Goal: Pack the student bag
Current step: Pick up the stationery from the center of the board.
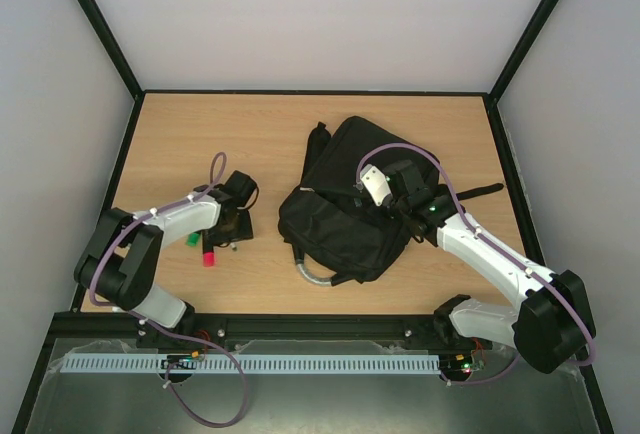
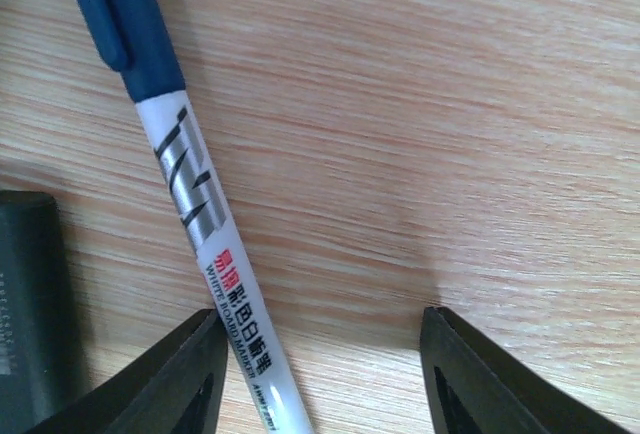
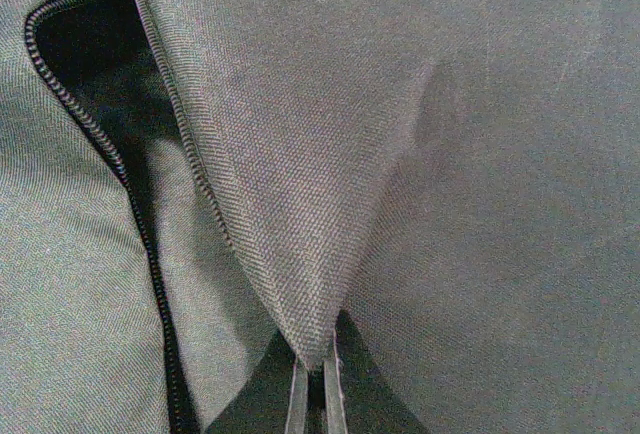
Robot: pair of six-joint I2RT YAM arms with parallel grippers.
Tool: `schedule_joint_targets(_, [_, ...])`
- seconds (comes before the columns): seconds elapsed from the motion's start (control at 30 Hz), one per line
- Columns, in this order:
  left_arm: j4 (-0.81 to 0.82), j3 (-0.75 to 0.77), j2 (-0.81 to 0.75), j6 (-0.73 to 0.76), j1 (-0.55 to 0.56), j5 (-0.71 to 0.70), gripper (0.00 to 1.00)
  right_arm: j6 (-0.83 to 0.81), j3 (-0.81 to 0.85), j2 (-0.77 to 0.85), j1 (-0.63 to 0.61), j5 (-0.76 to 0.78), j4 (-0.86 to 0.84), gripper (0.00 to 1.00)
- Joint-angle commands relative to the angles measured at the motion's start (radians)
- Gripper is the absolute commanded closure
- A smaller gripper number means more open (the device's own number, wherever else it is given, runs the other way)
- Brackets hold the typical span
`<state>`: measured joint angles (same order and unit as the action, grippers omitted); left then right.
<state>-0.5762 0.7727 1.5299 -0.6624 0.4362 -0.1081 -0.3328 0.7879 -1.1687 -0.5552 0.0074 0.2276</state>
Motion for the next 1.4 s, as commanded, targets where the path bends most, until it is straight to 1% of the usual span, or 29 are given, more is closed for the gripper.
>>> schedule_joint_targets(0.0, [-0.017, -0.003, 0.044, -0.027, 0.012, -0.045, 0.5, -0.008, -0.005, 0.026, 0.002, -0.037, 0.012, 0.99])
schedule_joint_targets(0.13, [-0.013, -0.003, 0.056, -0.028, 0.029, -0.044, 0.64, -0.008, -0.005, 0.024, 0.003, -0.037, 0.012, 0.99])
schedule_joint_targets(0.2, [-0.016, 0.001, 0.062, -0.029, 0.045, -0.051, 0.66, -0.008, -0.004, 0.024, 0.003, -0.037, 0.012, 0.99])
schedule_joint_targets(0.3, [-0.034, 0.008, 0.078, -0.04, 0.064, -0.097, 0.69, -0.006, -0.004, 0.024, 0.003, -0.038, 0.012, 0.99])
schedule_joint_targets(0.4, [-0.035, 0.004, 0.087, -0.042, 0.074, -0.096, 0.71, -0.006, -0.004, 0.023, 0.003, -0.038, 0.012, 0.99])
schedule_joint_targets(0.57, [-0.032, -0.004, 0.084, -0.044, 0.083, -0.083, 0.82, -0.006, -0.004, 0.023, 0.003, -0.04, 0.013, 0.99])
schedule_joint_targets(0.8, [-0.063, 0.009, 0.055, -0.046, 0.09, -0.095, 0.87, -0.006, -0.004, 0.027, 0.005, -0.041, 0.015, 0.99])
schedule_joint_targets(0.83, [-0.068, 0.014, 0.051, -0.043, 0.09, -0.098, 0.9, -0.006, -0.004, 0.028, 0.005, -0.041, 0.013, 0.99])
schedule_joint_targets(0.93, [-0.093, 0.035, 0.032, -0.035, 0.09, -0.104, 0.96, -0.006, -0.004, 0.029, 0.005, -0.041, 0.013, 0.99])
schedule_joint_targets(1.0, [-0.117, 0.053, 0.008, -0.03, 0.09, -0.11, 0.98, -0.006, -0.004, 0.031, 0.005, -0.042, 0.013, 0.99])
schedule_joint_targets(1.17, [-0.22, 0.153, -0.082, -0.013, 0.114, -0.155, 0.98, -0.007, -0.006, 0.033, 0.006, -0.04, 0.012, 0.99])
schedule_joint_targets(1.23, [-0.238, 0.213, -0.129, 0.022, 0.148, -0.141, 0.98, -0.008, -0.006, 0.032, 0.006, -0.038, 0.01, 0.99])
schedule_joint_targets(1.3, [-0.227, 0.272, -0.174, 0.07, 0.208, -0.124, 0.98, -0.008, -0.006, 0.032, 0.006, -0.038, 0.009, 0.99])
schedule_joint_targets(1.37, [-0.197, 0.32, -0.197, 0.117, 0.282, -0.067, 0.98, -0.008, -0.007, 0.033, 0.006, -0.039, 0.007, 0.99])
